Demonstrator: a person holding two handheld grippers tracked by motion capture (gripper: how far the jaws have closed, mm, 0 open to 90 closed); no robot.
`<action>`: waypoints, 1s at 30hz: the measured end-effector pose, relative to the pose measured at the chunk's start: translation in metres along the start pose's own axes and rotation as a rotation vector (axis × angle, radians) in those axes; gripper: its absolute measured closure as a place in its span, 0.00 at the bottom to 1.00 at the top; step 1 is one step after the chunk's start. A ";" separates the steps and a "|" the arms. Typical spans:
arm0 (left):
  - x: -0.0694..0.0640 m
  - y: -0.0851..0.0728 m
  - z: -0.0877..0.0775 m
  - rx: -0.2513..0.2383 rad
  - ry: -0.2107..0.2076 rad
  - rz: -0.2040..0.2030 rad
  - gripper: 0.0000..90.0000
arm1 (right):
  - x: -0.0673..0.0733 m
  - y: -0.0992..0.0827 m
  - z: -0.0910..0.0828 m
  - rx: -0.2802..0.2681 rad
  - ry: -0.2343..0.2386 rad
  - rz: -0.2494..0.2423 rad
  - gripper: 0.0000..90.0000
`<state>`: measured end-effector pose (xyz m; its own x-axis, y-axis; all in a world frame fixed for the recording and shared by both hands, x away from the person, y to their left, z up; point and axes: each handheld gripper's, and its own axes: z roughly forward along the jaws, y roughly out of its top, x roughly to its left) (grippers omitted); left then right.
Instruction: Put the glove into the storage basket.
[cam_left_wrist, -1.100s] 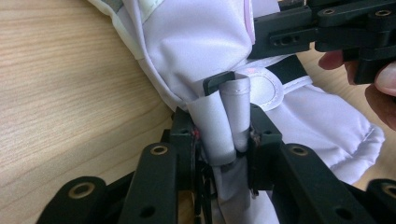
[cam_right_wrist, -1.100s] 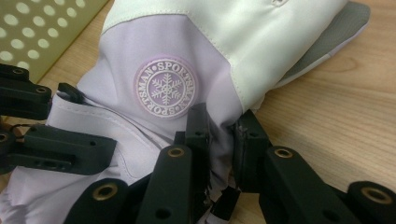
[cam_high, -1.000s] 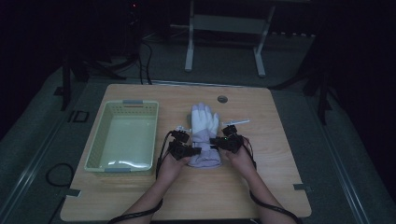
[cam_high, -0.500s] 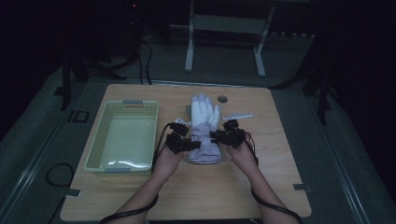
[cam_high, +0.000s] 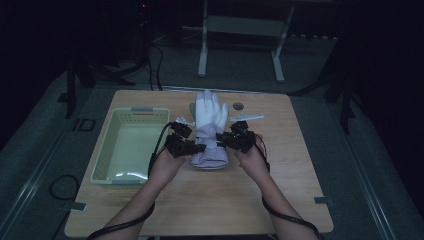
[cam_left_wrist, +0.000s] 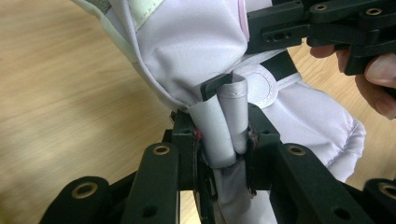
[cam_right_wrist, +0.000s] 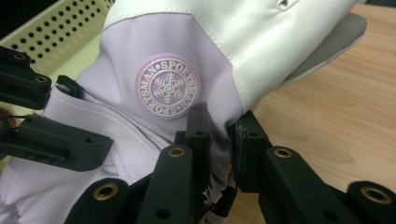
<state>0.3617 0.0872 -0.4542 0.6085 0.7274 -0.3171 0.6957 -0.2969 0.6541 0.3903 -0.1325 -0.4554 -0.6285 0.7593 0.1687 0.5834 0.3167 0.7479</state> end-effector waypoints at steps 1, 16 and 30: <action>0.000 0.001 -0.003 0.000 0.007 0.004 0.79 | 0.002 0.002 0.000 -0.002 0.002 0.000 0.88; 0.019 -0.002 -0.052 0.005 0.063 0.011 0.79 | 0.045 0.033 0.013 -0.018 0.013 -0.082 0.88; 0.049 -0.018 -0.096 0.001 0.106 0.013 0.79 | 0.090 0.057 0.040 -0.019 0.058 -0.117 0.88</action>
<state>0.3420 0.1875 -0.4155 0.5737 0.7848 -0.2343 0.6887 -0.3074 0.6566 0.3877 -0.0238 -0.4235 -0.7206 0.6836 0.1161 0.4948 0.3897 0.7768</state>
